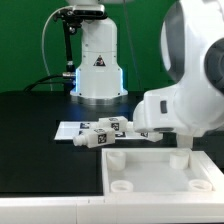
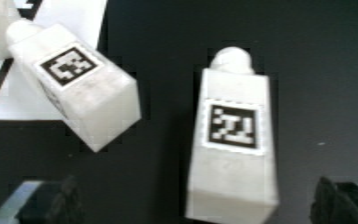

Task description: Assemble square table

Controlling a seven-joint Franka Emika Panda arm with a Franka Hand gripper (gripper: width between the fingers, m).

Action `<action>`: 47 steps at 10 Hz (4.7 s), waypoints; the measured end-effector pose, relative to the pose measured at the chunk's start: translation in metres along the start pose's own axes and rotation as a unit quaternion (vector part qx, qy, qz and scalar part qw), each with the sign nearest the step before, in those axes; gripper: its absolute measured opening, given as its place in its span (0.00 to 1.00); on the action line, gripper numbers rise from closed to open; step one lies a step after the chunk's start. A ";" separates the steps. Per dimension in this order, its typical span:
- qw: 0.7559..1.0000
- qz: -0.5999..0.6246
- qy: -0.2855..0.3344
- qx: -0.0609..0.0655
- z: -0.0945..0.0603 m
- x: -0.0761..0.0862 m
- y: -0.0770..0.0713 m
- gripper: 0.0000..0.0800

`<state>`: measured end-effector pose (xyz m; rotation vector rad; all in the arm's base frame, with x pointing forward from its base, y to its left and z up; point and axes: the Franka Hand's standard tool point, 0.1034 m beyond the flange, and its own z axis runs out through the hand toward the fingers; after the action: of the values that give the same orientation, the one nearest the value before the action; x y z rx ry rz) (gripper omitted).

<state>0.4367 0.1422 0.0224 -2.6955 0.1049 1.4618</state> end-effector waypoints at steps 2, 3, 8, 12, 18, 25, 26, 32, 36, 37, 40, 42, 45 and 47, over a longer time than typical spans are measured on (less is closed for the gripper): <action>1.000 0.020 -0.012 0.011 0.019 0.004 -0.003 0.81; 0.999 0.031 -0.017 0.010 0.024 0.003 -0.004 0.81; 0.999 0.034 -0.017 -0.001 0.026 0.003 -0.004 0.46; 1.000 0.020 -0.023 -0.006 -0.024 -0.024 0.005 0.36; 0.981 -0.012 0.192 0.010 -0.092 -0.027 0.009 0.36; 0.877 -0.066 0.475 0.022 -0.170 -0.009 0.007 0.36; 0.861 -0.065 0.504 0.022 -0.172 -0.009 0.007 0.36; 0.761 -0.126 0.635 -0.045 -0.225 -0.005 0.005 0.36; 0.751 -0.125 0.647 -0.045 -0.231 0.014 0.005 0.36; 0.744 -0.130 0.654 -0.049 -0.231 0.020 0.003 0.36; 0.742 -0.134 0.655 -0.054 -0.217 0.038 0.004 0.36; 0.744 -0.135 0.652 -0.055 -0.213 0.040 0.004 0.36; 0.748 -0.136 0.647 -0.059 -0.207 0.047 0.010 0.36; 0.747 -0.138 0.648 -0.063 -0.209 0.049 0.014 0.36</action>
Offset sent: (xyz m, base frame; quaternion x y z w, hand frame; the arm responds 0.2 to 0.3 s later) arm -0.0091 0.0098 -0.0104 -0.0604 -0.0025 0.0255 0.9978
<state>0.6360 0.1073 0.0942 -3.0198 -0.3167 -0.6721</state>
